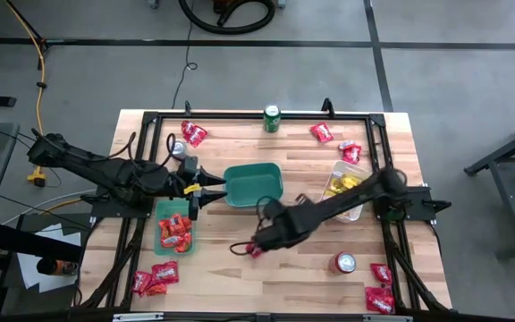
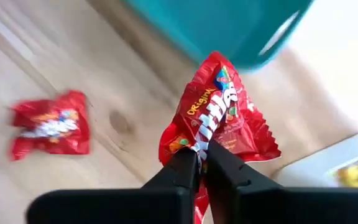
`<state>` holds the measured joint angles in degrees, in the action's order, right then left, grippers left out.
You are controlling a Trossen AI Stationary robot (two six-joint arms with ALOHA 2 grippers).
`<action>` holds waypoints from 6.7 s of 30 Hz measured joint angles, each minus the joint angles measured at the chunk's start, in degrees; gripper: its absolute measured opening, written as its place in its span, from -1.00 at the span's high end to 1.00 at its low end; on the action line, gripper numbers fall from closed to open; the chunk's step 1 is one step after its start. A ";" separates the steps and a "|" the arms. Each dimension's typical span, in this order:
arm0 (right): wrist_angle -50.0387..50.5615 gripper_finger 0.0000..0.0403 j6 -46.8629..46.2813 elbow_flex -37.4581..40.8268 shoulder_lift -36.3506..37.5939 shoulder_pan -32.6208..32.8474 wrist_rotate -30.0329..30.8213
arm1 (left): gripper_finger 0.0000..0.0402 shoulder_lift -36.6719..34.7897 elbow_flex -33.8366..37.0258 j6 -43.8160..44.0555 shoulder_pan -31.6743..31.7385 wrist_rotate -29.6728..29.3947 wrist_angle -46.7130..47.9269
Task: Sort candy
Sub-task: Put the red candy into the green bin, then put the orange chocolate into the light green bin
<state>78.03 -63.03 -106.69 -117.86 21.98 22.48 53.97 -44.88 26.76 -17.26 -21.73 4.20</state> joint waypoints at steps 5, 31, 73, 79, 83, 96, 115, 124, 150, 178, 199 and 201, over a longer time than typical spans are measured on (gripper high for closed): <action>0.75 0.96 2.09 -0.09 11.18 0.32 7.67 | 0.06 0.03 -0.04 0.07 0.00 -1.53 -0.94; -72.88 1.00 20.00 56.72 43.58 -11.95 -9.40 | 0.06 0.00 -0.04 0.48 -0.02 -1.49 -2.42; -36.71 -0.33 25.62 29.49 34.18 -32.13 -5.59 | 0.06 -1.86 -0.39 -2.26 0.00 -0.32 -1.58; -14.56 -0.33 10.62 29.99 34.20 -43.54 -3.06 | 0.06 -0.95 -0.35 -2.38 0.00 0.29 -0.41; -10.55 -0.33 7.73 36.56 34.18 -52.02 -4.26 | 0.06 -0.50 -0.35 -1.71 1.10 -0.58 -0.55; -28.89 -0.33 0.27 55.43 34.16 -64.69 -3.59 | 0.06 1.85 -0.26 2.60 13.62 -2.94 -0.81; -44.29 -0.04 -25.56 66.73 34.14 -70.15 -0.33 | 0.06 3.00 -0.28 1.49 27.85 14.57 0.20; -46.61 0.69 -24.79 67.34 34.14 -71.49 -0.50 | 0.06 0.24 -0.26 -3.30 29.05 16.75 2.48; -85.62 0.98 27.50 59.41 51.05 -29.18 -16.47 | 0.06 -8.18 12.67 -8.82 31.23 32.44 -19.33; -100.85 0.98 54.09 59.41 50.33 -15.92 -27.06 | 0.06 33.23 -14.94 -11.05 10.68 20.23 -27.97; -102.87 0.44 42.02 59.43 50.48 -15.47 -22.66 | 0.96 31.00 -16.57 -13.03 11.34 20.80 -22.49; -102.72 0.23 42.04 59.43 50.88 -15.47 -22.34 | 0.98 30.32 -16.56 -13.42 11.37 20.80 -19.65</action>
<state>-24.69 -20.99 -47.27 -66.98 6.50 0.14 84.29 -61.45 13.34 -5.89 -0.93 -15.45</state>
